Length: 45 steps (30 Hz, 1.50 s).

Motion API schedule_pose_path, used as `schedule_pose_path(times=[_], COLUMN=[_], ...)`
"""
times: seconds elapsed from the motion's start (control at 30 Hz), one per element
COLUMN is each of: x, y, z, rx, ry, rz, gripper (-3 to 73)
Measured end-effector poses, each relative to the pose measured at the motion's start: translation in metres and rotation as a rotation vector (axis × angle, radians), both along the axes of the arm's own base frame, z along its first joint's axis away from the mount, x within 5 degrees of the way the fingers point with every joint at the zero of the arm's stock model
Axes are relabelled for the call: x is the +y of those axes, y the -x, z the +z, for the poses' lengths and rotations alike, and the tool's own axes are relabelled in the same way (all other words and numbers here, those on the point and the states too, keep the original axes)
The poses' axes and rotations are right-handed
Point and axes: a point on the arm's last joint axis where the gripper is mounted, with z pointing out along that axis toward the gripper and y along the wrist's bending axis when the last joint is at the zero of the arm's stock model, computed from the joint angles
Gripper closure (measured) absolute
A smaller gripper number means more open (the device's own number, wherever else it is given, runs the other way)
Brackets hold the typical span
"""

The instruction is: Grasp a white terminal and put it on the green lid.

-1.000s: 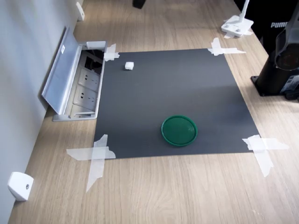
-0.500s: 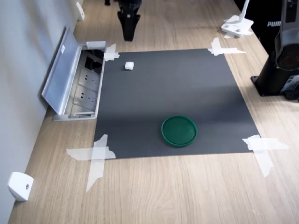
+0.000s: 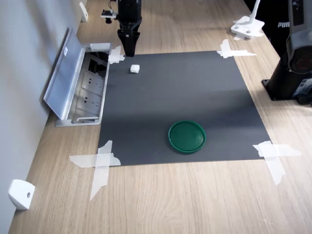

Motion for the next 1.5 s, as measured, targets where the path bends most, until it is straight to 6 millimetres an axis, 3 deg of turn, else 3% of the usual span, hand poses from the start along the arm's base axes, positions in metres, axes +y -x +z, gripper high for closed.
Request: schedule_pose_path(times=[0.77, 1.13, 1.3, 1.5], x=[0.003, 0.003, 0.002, 0.000], y=[-0.002, -0.005, -0.005, -0.005], z=[-0.056, -0.063, -0.063, -0.065], rx=[0.043, 0.039, 0.041, 0.053], ry=[0.000, -0.007, -0.003, 0.024], rz=[-0.054, -0.063, -0.063, -0.049], gripper=[4.3, 5.9, 10.3, 25.1])
